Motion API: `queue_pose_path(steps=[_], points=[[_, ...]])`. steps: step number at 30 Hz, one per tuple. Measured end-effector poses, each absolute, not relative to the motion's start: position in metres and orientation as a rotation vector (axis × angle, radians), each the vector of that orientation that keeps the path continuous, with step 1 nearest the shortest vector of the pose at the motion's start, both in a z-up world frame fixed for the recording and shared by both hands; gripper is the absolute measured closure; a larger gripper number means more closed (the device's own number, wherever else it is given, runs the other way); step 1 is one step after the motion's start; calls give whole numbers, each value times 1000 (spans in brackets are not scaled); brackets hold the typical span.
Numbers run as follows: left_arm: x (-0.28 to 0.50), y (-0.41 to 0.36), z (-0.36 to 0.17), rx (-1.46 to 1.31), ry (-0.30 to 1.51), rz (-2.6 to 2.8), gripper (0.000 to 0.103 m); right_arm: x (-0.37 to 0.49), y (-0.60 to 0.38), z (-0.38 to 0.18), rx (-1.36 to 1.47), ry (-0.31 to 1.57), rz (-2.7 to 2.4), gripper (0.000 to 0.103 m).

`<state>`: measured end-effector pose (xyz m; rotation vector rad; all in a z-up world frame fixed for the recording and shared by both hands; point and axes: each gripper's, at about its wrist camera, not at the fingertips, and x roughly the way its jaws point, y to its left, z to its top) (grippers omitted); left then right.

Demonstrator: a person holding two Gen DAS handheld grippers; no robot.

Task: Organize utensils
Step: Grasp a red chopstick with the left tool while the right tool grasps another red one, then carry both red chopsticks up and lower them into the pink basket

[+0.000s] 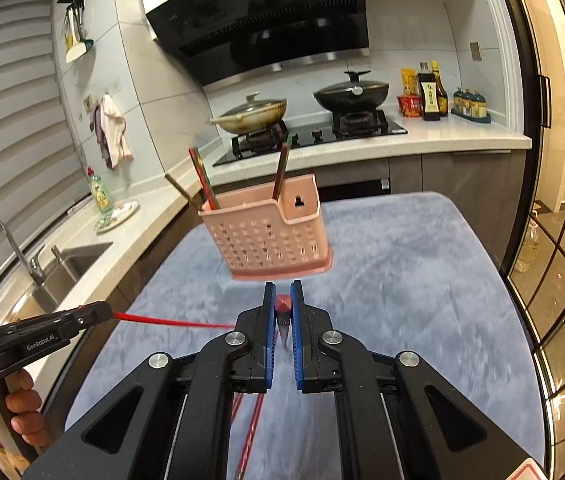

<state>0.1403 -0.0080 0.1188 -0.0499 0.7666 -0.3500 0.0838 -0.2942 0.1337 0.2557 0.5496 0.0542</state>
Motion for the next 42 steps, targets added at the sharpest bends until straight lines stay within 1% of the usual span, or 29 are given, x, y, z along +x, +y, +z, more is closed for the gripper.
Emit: queue_pose_path(steps=[11,19,27,30,35,42], points=[[182,-17,157,-54,701,-344,96,123,-300,173,286,467,65,96],[204,-26,208,-74,597,-354,96,152,-308,213,327,378,84,96],[240,-35,266,-91,463,-329,96,204,-317,259,380,281,97,96],[256,-38,278,-98,425,-322,96,224,-320,273,393,252,90,96],[282,-42,280,-112,392,-307,96,255,-316,277,374,245,76,96],[311,-47,250,-111,444,-290,96,282,-316,243,370,321,46,96]])
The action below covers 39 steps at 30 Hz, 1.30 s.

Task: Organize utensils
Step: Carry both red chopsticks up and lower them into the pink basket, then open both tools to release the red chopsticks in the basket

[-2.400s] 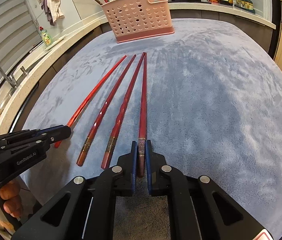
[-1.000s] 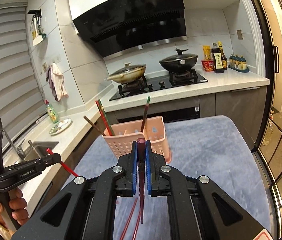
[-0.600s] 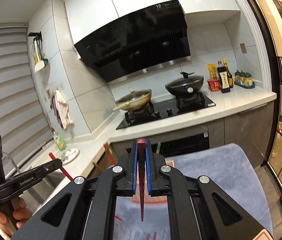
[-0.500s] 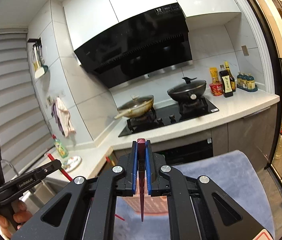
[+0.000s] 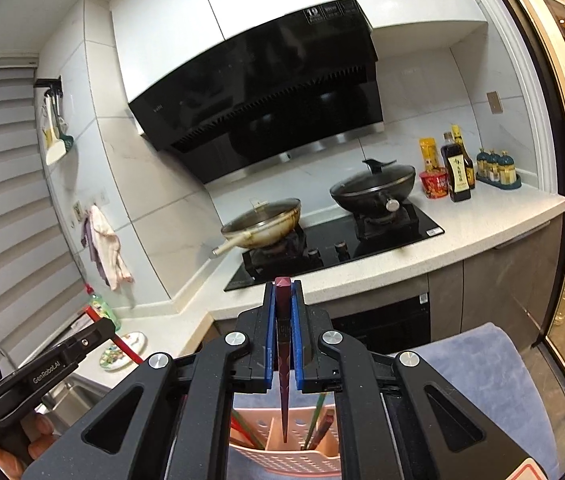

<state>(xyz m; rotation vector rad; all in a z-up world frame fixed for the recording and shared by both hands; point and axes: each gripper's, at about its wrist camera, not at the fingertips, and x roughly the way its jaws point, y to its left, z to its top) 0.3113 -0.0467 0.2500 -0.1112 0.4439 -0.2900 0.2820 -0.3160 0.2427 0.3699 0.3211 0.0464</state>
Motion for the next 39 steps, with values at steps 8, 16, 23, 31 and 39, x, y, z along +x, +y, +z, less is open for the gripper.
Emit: queue_pose_path(steps=[8,16,23,31,39], points=[[324,-48,216,-112,516,-285,96,294,-311,205,362,398,36,96],[326,-51,197,-97,556,-283,96,298,-307,183,361,450,31,96],[321,-55,192,-95,567,-281,95,294,-304,177,352,468,27,95],[311,-53,199,-102,553,-281,76,275,-309,187,364,438,26,91],[277,-52,203,-55,524,-299,68,238,-308,191,349,427,50,91]])
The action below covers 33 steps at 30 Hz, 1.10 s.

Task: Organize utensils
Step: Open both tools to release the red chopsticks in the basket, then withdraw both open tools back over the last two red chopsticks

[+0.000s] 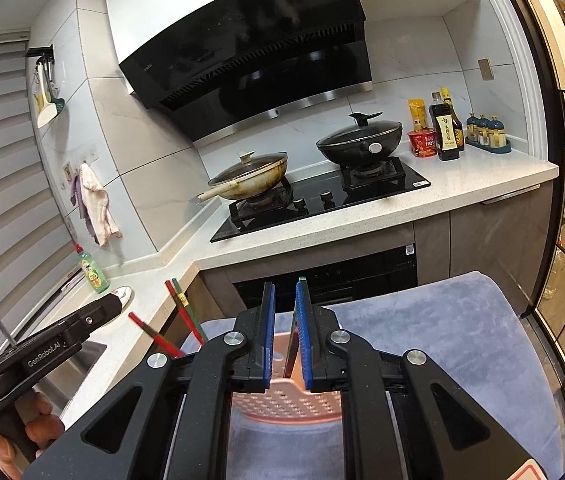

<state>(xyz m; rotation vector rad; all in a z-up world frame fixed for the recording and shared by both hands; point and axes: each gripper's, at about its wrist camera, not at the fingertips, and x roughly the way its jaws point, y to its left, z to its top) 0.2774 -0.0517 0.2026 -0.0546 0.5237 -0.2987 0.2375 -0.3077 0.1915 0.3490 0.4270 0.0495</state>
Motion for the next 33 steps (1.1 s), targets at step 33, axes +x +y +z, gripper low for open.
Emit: queue_pose_path(steps=[33], points=[[87,2,15,1,910,-262,58,18,-212,-11,182,911,166,81]])
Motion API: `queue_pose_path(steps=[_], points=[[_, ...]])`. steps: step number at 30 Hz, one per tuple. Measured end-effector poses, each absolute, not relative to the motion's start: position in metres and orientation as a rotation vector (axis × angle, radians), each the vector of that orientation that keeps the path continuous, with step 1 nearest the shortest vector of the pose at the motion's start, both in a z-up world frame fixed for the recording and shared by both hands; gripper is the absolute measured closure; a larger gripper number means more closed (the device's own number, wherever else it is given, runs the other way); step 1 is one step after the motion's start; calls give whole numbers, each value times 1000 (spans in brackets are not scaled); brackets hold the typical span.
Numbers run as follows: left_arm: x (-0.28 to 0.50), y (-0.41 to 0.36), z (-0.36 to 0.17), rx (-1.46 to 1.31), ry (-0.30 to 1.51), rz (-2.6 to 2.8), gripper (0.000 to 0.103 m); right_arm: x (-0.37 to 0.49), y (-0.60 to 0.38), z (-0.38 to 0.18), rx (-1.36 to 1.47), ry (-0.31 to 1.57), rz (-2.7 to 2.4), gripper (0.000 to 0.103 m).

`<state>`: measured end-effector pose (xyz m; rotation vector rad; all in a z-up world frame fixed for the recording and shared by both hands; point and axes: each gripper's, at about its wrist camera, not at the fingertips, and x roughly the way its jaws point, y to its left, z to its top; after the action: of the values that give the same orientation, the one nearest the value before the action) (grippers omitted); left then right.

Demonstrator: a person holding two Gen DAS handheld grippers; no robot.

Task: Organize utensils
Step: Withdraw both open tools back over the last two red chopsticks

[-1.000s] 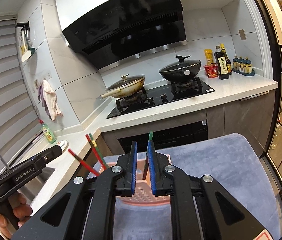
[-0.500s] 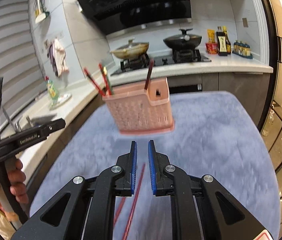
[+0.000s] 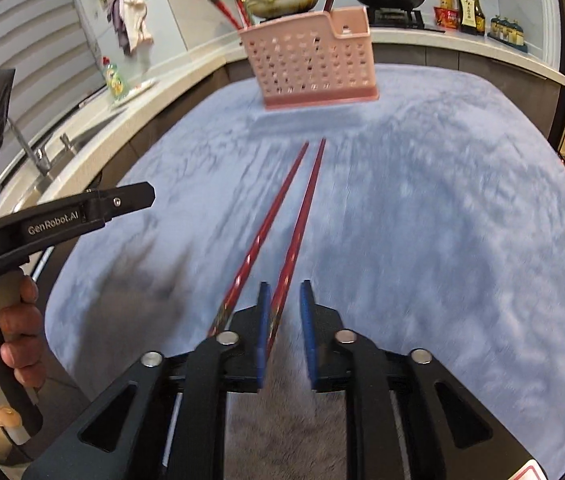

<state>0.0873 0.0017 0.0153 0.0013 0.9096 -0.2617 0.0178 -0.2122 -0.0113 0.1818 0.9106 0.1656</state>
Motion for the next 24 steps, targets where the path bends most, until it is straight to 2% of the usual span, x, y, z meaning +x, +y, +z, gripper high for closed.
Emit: queue_pose_path(steps=[7,10,19,24], points=[[70,4,0,9,935,-253,41,17,-201,-27,167,948,186,80],[66,2,-4,16,946,-262,41,18,-200,-33,165,954,171,81],[58,-10,-12,43,970,-291,41,17,-211,-34,197,950,149,95],[52,-23,-14,65,974,-327,39,16,-219,-32,219,948,118,96]])
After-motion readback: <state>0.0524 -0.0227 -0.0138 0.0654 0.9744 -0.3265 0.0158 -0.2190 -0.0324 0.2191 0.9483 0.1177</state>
